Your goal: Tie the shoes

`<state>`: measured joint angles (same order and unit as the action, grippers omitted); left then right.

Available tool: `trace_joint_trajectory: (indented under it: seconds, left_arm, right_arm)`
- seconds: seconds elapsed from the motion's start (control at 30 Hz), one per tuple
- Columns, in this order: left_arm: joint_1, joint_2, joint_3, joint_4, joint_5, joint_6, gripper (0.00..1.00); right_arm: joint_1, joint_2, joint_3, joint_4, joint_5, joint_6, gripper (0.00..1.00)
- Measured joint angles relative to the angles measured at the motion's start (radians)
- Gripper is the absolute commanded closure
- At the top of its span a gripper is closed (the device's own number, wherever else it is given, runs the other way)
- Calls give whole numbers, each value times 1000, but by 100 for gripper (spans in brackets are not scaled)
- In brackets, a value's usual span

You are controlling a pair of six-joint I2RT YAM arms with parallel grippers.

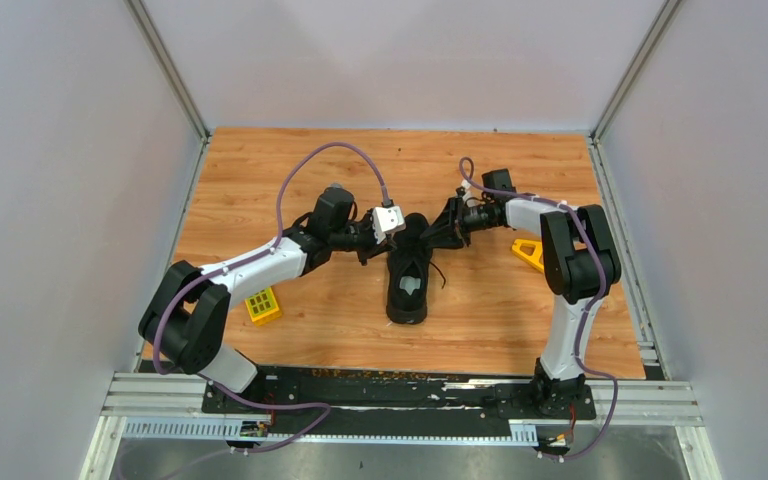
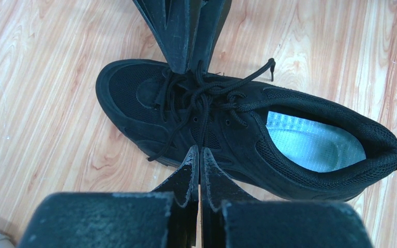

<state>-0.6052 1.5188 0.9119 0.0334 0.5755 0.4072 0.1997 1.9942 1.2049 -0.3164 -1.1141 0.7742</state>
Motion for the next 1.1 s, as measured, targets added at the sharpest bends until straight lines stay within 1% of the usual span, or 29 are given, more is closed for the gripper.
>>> trace_joint_trajectory:
  seconds: [0.1, 0.2, 0.37, 0.47, 0.6, 0.67, 0.77, 0.93, 1.1]
  left_arm:
    - [0, 0, 0, 0, 0, 0, 100]
    - [0, 0, 0, 0, 0, 0, 100]
    - [0, 0, 0, 0, 0, 2, 100]
    - [0, 0, 0, 0, 0, 3, 100]
    - [0, 0, 0, -5, 0, 3, 100]
    - [0, 0, 0, -8, 0, 3, 100]
    - [0, 0, 0, -9, 0, 3, 100]
    - [0, 0, 0, -15, 0, 8, 100]
    - [7, 0, 0, -17, 0, 6, 100]
  right_arm:
    - [0, 0, 0, 8, -4, 4, 65]
    - [2, 0, 0, 11, -6, 9, 60]
    - [7, 1, 0, 22, -11, 17, 63]
    - [9, 5, 0, 23, -14, 19, 69]
    - [11, 11, 0, 22, -17, 19, 82]
    - [14, 11, 0, 23, -18, 16, 91]
    - [16, 11, 1, 22, -19, 6, 99]
    - [15, 10, 34, 11, -19, -72, 100]
    - [13, -15, 103, -76, 30, -250, 100]
